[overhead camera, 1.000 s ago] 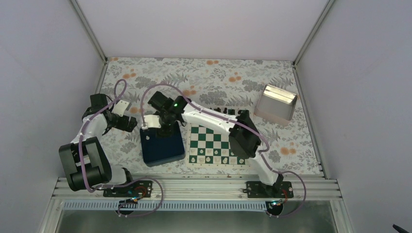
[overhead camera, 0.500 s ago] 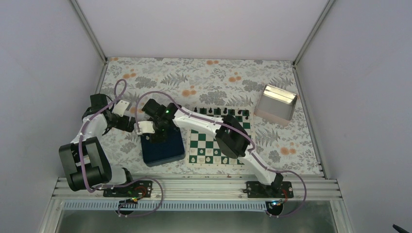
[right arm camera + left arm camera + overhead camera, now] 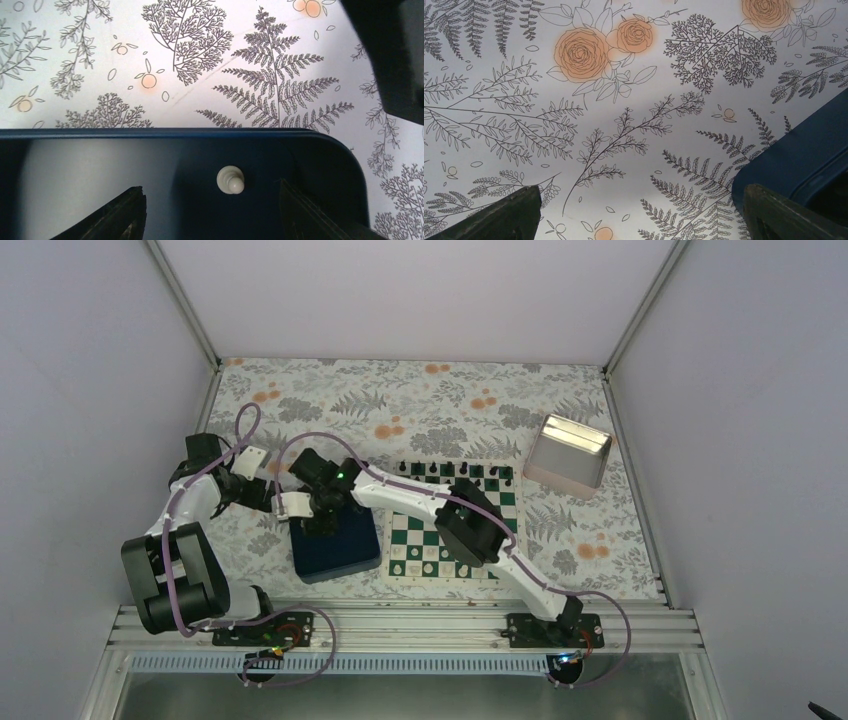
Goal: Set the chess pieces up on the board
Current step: Pick up the chess piece from the storage box.
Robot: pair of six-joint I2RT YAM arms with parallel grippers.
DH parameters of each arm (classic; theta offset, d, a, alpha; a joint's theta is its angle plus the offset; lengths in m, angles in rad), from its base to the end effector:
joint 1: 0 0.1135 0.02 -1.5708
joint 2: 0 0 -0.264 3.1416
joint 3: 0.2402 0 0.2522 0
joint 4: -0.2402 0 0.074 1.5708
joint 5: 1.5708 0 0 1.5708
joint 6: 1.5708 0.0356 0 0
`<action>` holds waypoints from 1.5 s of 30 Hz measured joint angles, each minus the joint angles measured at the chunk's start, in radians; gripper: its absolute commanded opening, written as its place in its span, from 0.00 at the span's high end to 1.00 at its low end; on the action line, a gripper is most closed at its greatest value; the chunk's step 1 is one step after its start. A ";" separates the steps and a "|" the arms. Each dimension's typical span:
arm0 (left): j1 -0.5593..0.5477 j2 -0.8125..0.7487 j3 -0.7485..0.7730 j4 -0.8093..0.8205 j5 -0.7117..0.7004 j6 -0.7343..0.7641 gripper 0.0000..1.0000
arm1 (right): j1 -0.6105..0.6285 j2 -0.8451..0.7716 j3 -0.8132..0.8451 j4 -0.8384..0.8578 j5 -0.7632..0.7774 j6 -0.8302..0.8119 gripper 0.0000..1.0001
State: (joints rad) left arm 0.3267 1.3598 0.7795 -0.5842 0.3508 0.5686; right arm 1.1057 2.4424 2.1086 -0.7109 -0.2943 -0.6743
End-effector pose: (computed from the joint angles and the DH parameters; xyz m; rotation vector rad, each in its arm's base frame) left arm 0.2359 0.0670 0.1888 0.4113 2.5909 -0.1851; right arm 0.2273 0.4760 0.1664 -2.1181 1.5800 0.5345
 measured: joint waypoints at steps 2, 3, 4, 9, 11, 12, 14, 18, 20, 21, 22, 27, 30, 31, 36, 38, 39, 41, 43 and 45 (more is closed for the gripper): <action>0.000 -0.002 0.000 0.000 0.000 0.000 0.00 | 0.000 0.014 0.008 0.010 0.000 0.004 0.30; 0.000 -0.003 0.000 0.000 0.000 0.000 0.00 | 0.000 0.023 0.013 0.013 0.000 0.006 0.30; 0.000 -0.003 0.000 0.003 -0.003 0.003 0.00 | 0.000 0.031 0.016 0.016 -0.005 0.006 0.30; 0.002 -0.005 0.000 0.007 -0.003 0.007 0.00 | 0.001 0.048 0.023 0.014 -0.006 0.007 0.35; 0.001 -0.005 0.000 0.008 -0.002 0.008 0.00 | 0.001 0.050 0.024 0.014 -0.006 0.007 0.41; 0.002 -0.005 0.000 0.008 -0.002 0.008 0.00 | 0.000 0.050 0.024 0.014 -0.006 0.008 0.44; 0.001 -0.005 0.000 0.008 -0.002 0.008 0.00 | 0.001 0.051 0.024 0.012 -0.006 0.009 0.52; 0.001 -0.005 0.000 0.008 -0.002 0.011 0.00 | 0.001 0.051 0.025 0.010 -0.008 0.013 0.66; 0.001 -0.005 0.000 0.008 -0.001 0.012 0.00 | 0.001 0.051 0.025 0.010 -0.008 0.014 0.71; 0.001 -0.005 0.000 0.008 -0.001 0.012 0.00 | 0.000 0.051 0.025 0.010 -0.008 0.013 0.73; 0.001 -0.005 0.000 0.008 -0.001 0.014 0.00 | 0.000 0.051 0.025 0.010 -0.009 0.014 0.75; 0.001 -0.005 0.000 0.008 -0.002 0.014 0.00 | 0.001 0.051 0.025 0.011 -0.010 0.018 0.85; 0.001 -0.005 0.000 0.010 -0.002 0.014 0.00 | 0.000 0.051 0.025 0.011 -0.010 0.021 0.89; 0.001 -0.005 0.000 0.010 -0.002 0.014 0.00 | 0.001 0.050 0.024 0.013 -0.010 0.022 0.91; -0.001 -0.005 0.000 0.006 0.000 0.014 0.00 | 0.000 0.016 -0.029 0.035 -0.007 0.026 0.94; -0.003 -0.005 0.000 0.006 0.000 0.014 0.00 | 0.000 -0.015 -0.061 0.035 -0.005 0.028 0.95; -0.002 -0.005 0.000 0.006 0.000 0.014 0.00 | -0.001 -0.036 -0.077 0.031 -0.003 0.028 0.95; -0.002 -0.005 0.000 0.006 -0.001 0.014 0.00 | -0.003 -0.090 -0.114 0.021 0.002 0.028 0.95; -0.002 -0.005 0.000 0.006 -0.001 0.014 0.00 | -0.014 -0.171 -0.167 0.004 0.009 0.027 0.95; -0.002 -0.005 0.000 0.005 -0.001 0.014 0.00 | -0.025 -0.275 -0.229 -0.020 0.019 0.028 0.95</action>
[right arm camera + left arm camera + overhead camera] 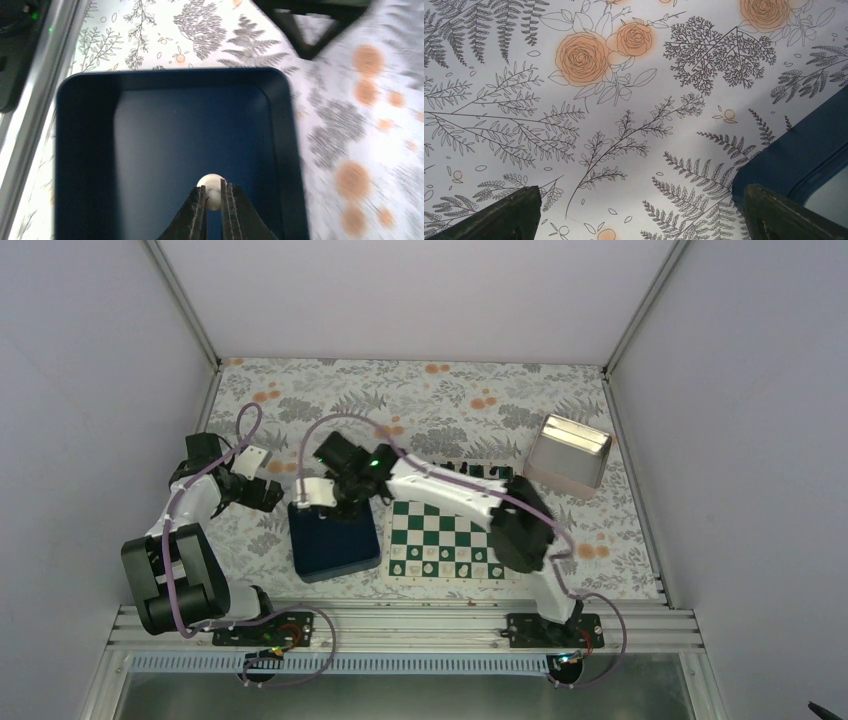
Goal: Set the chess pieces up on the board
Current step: Pick up the chess piece from the storage box, then place the chess piece on the chessboard.
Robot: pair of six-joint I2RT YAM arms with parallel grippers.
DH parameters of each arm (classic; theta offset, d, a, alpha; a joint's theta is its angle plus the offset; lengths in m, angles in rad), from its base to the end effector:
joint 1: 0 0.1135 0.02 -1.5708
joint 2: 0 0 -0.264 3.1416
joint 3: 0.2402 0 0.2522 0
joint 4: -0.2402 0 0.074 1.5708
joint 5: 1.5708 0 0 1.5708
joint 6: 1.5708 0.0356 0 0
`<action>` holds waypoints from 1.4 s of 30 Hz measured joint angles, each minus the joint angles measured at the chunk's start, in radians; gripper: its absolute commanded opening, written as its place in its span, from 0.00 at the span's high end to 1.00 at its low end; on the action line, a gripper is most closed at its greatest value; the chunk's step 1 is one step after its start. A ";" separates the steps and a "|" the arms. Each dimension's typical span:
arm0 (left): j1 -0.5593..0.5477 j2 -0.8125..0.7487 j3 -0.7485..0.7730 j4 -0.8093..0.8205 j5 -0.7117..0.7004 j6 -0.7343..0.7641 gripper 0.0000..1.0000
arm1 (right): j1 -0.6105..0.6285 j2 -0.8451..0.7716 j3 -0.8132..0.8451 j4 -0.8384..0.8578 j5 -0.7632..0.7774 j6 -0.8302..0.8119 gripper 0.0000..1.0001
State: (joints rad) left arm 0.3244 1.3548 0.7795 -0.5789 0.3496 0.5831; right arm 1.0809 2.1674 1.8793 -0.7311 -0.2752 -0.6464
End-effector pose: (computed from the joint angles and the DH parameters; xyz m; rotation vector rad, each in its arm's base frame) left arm 0.2362 0.0666 0.1902 0.4338 2.5785 -0.1727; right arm 0.2159 0.4254 0.2276 -2.0549 1.6212 0.5132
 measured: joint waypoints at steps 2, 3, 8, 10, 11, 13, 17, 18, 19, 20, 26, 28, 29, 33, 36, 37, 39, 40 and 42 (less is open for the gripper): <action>0.000 0.000 0.000 0.000 -0.001 0.000 0.00 | -0.023 -0.119 -0.073 -0.016 0.007 0.000 0.95; 0.000 0.000 0.000 0.000 -0.001 0.000 0.00 | -0.042 -0.193 -0.125 -0.022 0.011 0.000 0.95; 0.000 0.000 0.000 0.001 -0.003 0.000 0.00 | -0.196 -0.506 -0.406 -0.024 0.043 0.009 0.95; 0.000 0.000 0.000 0.001 -0.004 0.000 0.00 | -0.284 -0.625 -0.542 -0.025 0.060 0.012 0.95; 0.000 0.000 0.000 0.001 -0.006 0.000 0.00 | -0.332 -0.683 -0.615 -0.018 0.068 0.012 0.95; 0.000 0.000 0.000 0.001 -0.009 -0.001 0.00 | -0.414 -0.784 -0.739 -0.029 0.090 0.010 0.95; 0.000 0.000 0.000 0.002 -0.021 -0.002 0.00 | -0.526 -0.952 -0.940 -0.051 0.108 -0.014 0.95; 0.000 0.000 0.000 0.002 -0.025 -0.002 0.00 | -0.552 -0.987 -0.985 -0.051 0.108 -0.023 0.95; 0.000 0.000 0.000 0.002 -0.027 -0.003 0.00 | -0.575 -1.015 -1.021 -0.053 0.108 -0.034 0.95; 0.000 0.000 0.000 0.002 -0.028 -0.004 0.00 | -0.594 -1.037 -1.054 -0.052 0.109 -0.043 0.95; -0.001 0.000 0.000 0.001 -0.034 -0.012 0.00 | -0.691 -1.132 -1.241 -0.048 0.108 -0.114 0.94; -0.001 0.003 0.000 0.001 -0.035 -0.013 0.00 | -0.691 -1.135 -1.276 -0.047 0.103 -0.132 0.93; -0.001 0.005 0.000 0.001 -0.034 -0.014 0.00 | -0.691 -1.134 -1.290 -0.043 0.099 -0.140 0.93; -0.001 0.015 0.000 0.000 -0.036 -0.016 0.00 | -0.691 -1.127 -1.308 -0.027 0.083 -0.155 0.93; -0.001 0.018 0.000 0.000 -0.039 -0.016 0.00 | -0.691 -1.101 -1.308 -0.010 0.074 -0.161 0.93; -0.001 0.020 0.000 0.000 -0.039 -0.016 0.00 | -0.691 -1.087 -1.308 -0.007 0.070 -0.164 0.93; -0.001 0.028 0.000 0.001 -0.039 -0.016 0.00 | -0.691 -1.071 -1.308 -0.007 0.063 -0.170 0.93; -0.001 0.032 0.000 0.000 -0.039 -0.016 0.00 | -0.691 -1.065 -1.308 -0.007 0.058 -0.173 0.93; -0.001 0.040 0.000 0.000 -0.040 -0.016 0.00 | -0.691 -1.053 -1.308 -0.008 0.048 -0.178 0.93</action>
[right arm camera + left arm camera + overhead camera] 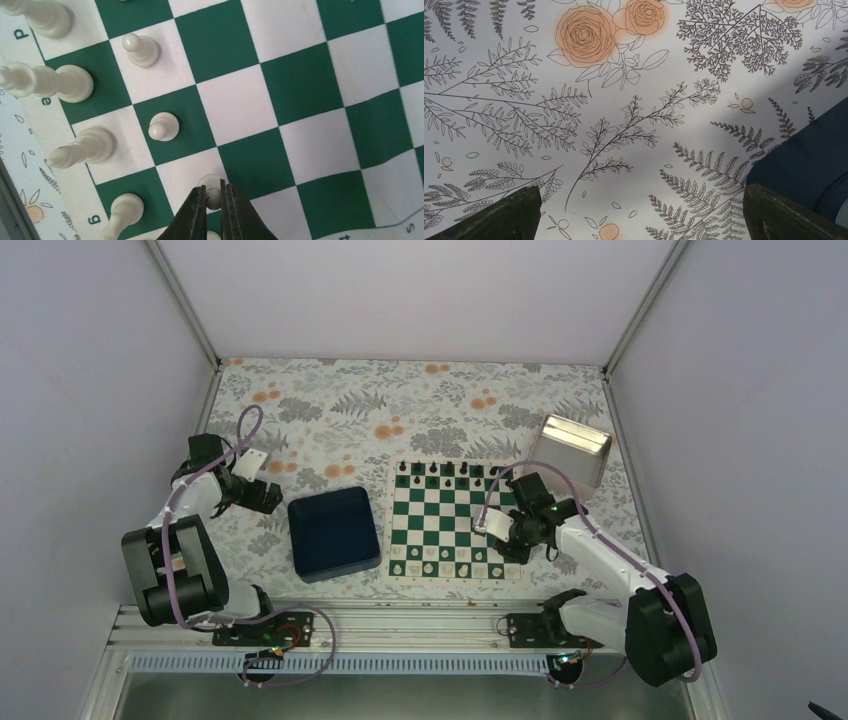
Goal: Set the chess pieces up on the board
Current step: Place the chess piece on the chessboard.
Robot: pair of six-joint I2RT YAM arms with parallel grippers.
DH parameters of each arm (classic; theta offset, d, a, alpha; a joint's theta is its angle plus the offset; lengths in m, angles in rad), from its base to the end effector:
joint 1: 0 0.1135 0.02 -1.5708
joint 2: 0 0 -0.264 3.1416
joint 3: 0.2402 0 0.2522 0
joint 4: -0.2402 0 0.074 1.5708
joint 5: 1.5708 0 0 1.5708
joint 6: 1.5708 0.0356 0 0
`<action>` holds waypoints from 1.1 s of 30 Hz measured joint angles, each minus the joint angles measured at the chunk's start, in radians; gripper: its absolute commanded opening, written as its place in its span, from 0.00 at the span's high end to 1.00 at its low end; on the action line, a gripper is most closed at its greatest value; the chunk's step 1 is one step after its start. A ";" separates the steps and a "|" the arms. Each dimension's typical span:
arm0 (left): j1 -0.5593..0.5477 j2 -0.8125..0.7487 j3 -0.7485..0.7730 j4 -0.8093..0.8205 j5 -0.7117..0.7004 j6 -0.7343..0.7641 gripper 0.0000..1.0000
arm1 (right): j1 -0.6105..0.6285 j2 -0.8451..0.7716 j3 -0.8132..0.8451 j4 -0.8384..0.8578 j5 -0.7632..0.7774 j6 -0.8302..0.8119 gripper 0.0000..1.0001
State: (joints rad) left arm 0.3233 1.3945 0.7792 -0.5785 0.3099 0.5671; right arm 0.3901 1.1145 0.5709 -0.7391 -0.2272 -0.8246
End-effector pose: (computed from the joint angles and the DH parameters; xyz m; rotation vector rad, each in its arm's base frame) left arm 0.2387 0.0685 0.1807 0.4032 2.6373 -0.1569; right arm 0.1590 0.0741 0.1709 -1.6382 2.2759 0.2247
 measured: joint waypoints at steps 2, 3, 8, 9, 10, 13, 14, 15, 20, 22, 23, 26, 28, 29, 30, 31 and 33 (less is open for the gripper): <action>0.000 0.002 0.000 0.000 -0.001 0.000 0.00 | 0.000 0.013 0.000 -0.002 -0.008 -0.006 0.93; 0.000 0.004 0.000 0.000 -0.002 0.000 0.00 | 0.000 0.019 0.000 -0.004 -0.014 -0.008 0.93; 0.000 0.010 0.000 0.001 -0.004 0.000 0.00 | 0.000 0.042 0.000 -0.029 -0.036 -0.023 0.92; 0.000 0.011 0.000 0.001 -0.005 0.000 0.00 | 0.000 0.045 0.000 -0.033 -0.041 -0.024 0.92; 0.000 0.013 0.000 0.001 -0.006 0.000 0.00 | 0.000 0.050 0.000 -0.038 -0.044 -0.025 0.92; 0.000 0.017 0.000 0.001 -0.010 0.000 0.00 | 0.000 0.065 0.000 -0.044 -0.049 -0.028 0.92; 0.000 0.018 0.000 0.001 -0.010 0.000 0.00 | 0.000 0.069 0.000 -0.044 -0.049 -0.028 0.92; 0.000 0.019 0.000 0.002 -0.011 0.000 0.00 | 0.000 0.072 0.000 -0.044 -0.049 -0.028 0.92; 0.000 0.020 0.000 0.001 -0.012 0.000 0.00 | 0.000 0.071 0.000 -0.039 -0.048 -0.028 0.92; 0.000 0.020 0.000 0.002 -0.013 0.000 0.00 | 0.000 0.063 0.000 -0.038 -0.047 -0.027 0.91; 0.000 0.020 0.000 0.001 -0.013 0.000 0.00 | 0.000 0.057 0.000 -0.037 -0.047 -0.027 0.92; 0.000 0.020 0.000 0.002 -0.013 0.000 0.00 | 0.000 0.043 0.000 -0.033 -0.046 -0.027 0.91; 0.000 0.020 0.000 0.001 -0.013 0.000 0.00 | 0.000 0.044 0.000 -0.031 -0.045 -0.026 0.91; 0.000 0.020 0.000 0.001 -0.013 0.000 0.00 | 0.000 0.045 0.000 -0.031 -0.045 -0.026 0.91; 0.000 0.020 0.000 0.001 -0.013 0.000 0.00 | 0.000 0.046 0.000 -0.031 -0.045 -0.025 0.91; 0.000 0.020 0.000 0.001 -0.013 0.000 0.00 | 0.000 0.048 0.000 -0.031 -0.045 -0.025 0.91; 0.000 0.020 0.000 0.001 -0.013 0.000 0.00 | -0.001 0.058 0.000 -0.031 -0.045 -0.024 0.91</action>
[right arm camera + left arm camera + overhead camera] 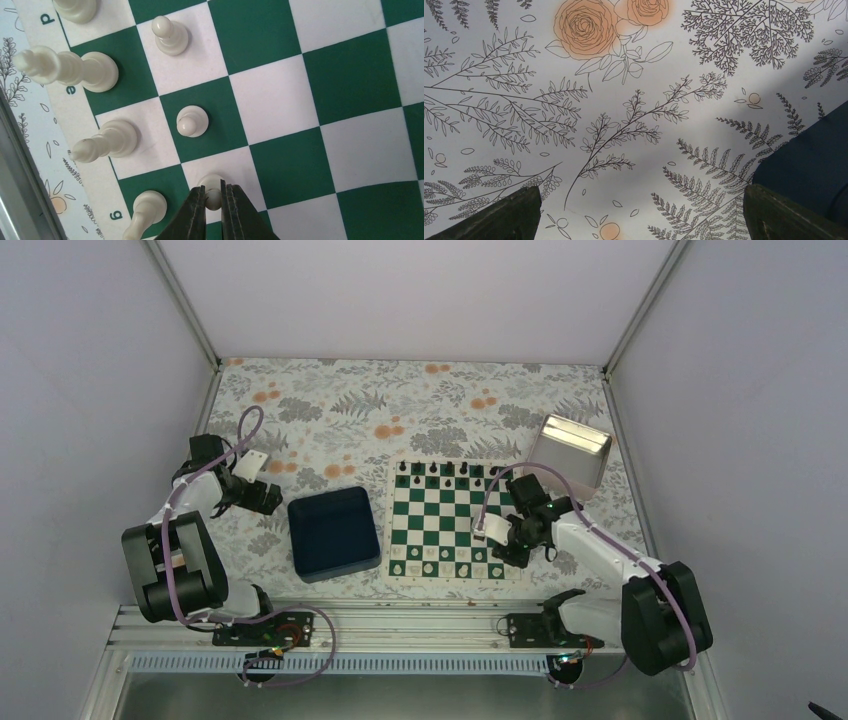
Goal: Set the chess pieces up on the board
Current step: Place the chess piece on the chessboard, then reset both arms
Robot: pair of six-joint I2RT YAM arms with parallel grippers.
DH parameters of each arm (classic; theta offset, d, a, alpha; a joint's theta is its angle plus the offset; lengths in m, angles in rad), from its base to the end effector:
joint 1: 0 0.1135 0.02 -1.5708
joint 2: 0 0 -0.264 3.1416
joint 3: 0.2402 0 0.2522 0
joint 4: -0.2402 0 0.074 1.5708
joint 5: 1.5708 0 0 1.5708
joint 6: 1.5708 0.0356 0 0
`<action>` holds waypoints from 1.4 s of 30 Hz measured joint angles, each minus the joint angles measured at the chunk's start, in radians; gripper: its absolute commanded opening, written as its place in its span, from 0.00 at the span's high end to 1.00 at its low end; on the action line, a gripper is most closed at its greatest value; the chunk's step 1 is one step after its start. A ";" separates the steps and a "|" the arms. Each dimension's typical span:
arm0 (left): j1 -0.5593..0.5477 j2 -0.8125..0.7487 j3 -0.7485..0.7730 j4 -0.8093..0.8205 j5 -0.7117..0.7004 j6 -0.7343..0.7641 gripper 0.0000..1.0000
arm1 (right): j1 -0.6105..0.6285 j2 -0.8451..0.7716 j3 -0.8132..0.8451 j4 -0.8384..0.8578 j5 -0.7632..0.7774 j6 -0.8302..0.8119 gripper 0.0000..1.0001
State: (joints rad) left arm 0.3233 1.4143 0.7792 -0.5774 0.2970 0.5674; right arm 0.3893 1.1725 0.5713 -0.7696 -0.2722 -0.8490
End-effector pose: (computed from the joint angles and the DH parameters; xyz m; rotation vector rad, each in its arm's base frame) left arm 0.2399 0.0694 0.1761 0.3997 2.6601 -0.1533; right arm 0.1583 0.0753 0.1616 -1.6971 2.3136 0.3170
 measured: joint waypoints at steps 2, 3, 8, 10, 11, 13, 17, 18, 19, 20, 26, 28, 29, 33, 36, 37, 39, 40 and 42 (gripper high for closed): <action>0.000 0.000 0.000 0.000 0.000 0.000 0.00 | 0.000 0.007 0.000 0.000 0.000 0.000 0.90; 0.000 0.000 0.000 0.000 0.000 0.000 0.00 | 0.000 0.007 0.000 0.000 0.000 0.000 0.90; 0.000 0.000 -0.002 0.000 0.000 0.000 0.00 | -0.003 0.007 0.000 0.002 0.000 0.003 0.78; 0.000 0.000 -0.002 0.000 0.000 0.000 0.00 | -0.005 0.007 0.000 0.004 0.003 0.006 0.73; 0.000 0.000 -0.002 0.000 0.000 0.000 0.00 | -0.005 0.006 0.000 0.006 0.005 0.003 0.70; 0.000 0.000 -0.002 0.000 0.000 0.000 0.00 | -0.005 0.000 0.000 0.008 0.006 0.006 0.68; 0.000 0.000 -0.002 0.000 0.000 0.000 0.00 | -0.006 -0.016 0.000 0.009 0.010 0.006 0.56; 0.000 0.000 -0.003 0.000 0.000 0.000 0.00 | -0.006 -0.017 0.000 0.008 0.011 0.009 0.52; 0.000 0.000 -0.003 0.000 0.000 0.000 0.00 | -0.006 -0.019 0.000 0.007 0.013 0.006 0.48; 0.000 0.000 -0.003 0.000 0.000 0.000 0.00 | -0.006 -0.022 0.000 0.005 0.016 0.011 0.44; 0.000 0.000 -0.005 0.000 0.000 0.000 0.00 | -0.006 -0.082 0.118 -0.076 0.003 0.030 0.00; 0.000 0.000 -0.005 0.000 0.000 0.000 0.00 | -0.006 -0.096 0.203 -0.082 -0.005 0.055 0.00; 0.000 0.000 -0.005 0.000 0.000 0.000 0.00 | -0.006 -0.097 0.238 -0.078 -0.005 0.072 0.00; 0.000 0.000 -0.005 0.000 0.000 0.000 0.00 | -0.006 -0.098 0.330 0.031 0.027 0.195 0.00; 0.000 0.000 -0.005 0.000 0.001 0.000 0.00 | -0.006 -0.097 0.306 0.129 0.056 0.262 0.00; 0.000 0.000 -0.005 0.000 0.003 0.000 0.00 | -0.006 -0.097 0.282 0.174 0.060 0.286 0.00; 0.000 0.000 -0.005 0.000 0.004 0.000 0.00 | -0.006 -0.096 0.238 0.236 0.060 0.319 0.00; 0.000 0.000 -0.005 0.000 0.005 0.000 0.00 | -0.004 -0.092 0.218 0.259 0.062 0.327 0.00; 0.000 0.000 -0.005 0.000 0.006 0.000 0.00 | -0.002 -0.082 0.194 0.283 0.082 0.341 0.00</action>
State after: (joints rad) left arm 0.3233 1.4143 0.7738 -0.5774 0.3027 0.5674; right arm 0.3874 1.0904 0.7650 -0.4866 -0.1905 -0.5079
